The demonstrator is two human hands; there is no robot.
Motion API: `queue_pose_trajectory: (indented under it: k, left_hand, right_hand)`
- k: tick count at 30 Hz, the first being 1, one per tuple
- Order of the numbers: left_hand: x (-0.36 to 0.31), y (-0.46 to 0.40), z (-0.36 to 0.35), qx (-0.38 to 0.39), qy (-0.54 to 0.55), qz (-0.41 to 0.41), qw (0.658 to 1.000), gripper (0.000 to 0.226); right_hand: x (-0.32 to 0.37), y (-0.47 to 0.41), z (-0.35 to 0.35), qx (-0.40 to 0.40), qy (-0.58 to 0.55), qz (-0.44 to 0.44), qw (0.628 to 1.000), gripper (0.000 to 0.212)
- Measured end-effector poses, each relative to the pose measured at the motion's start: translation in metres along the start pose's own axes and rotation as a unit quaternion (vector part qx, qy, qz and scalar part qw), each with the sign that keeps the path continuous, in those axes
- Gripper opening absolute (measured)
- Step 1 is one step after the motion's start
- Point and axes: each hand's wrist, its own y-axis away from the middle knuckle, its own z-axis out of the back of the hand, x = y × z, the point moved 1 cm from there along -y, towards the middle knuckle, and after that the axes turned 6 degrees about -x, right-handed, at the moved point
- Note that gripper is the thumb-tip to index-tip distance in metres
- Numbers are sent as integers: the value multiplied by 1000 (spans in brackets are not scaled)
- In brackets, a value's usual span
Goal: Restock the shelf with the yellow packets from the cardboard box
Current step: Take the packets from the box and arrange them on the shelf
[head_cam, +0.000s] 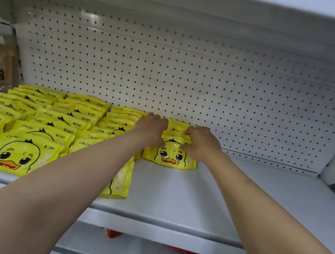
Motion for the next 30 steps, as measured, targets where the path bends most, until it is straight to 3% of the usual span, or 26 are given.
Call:
queue_pose_trajectory:
  k: [4, 11, 23, 30]
  left_hand:
    - [25, 24, 28, -42, 20, 3, 999, 59]
    - [117, 107, 88, -84, 5, 78, 993, 56]
    - [279, 355, 157, -204, -74, 164, 962, 50]
    - [332, 488, 174, -198, -129, 250, 939, 44]
  right_hand:
    - [30, -2, 19, -12, 9, 15, 1000, 53]
    - [148, 13, 49, -70, -42, 111, 990, 50]
    - [383, 129, 51, -115, -168, 288, 936, 43]
    - [507, 188, 24, -83, -202, 357, 908, 47]
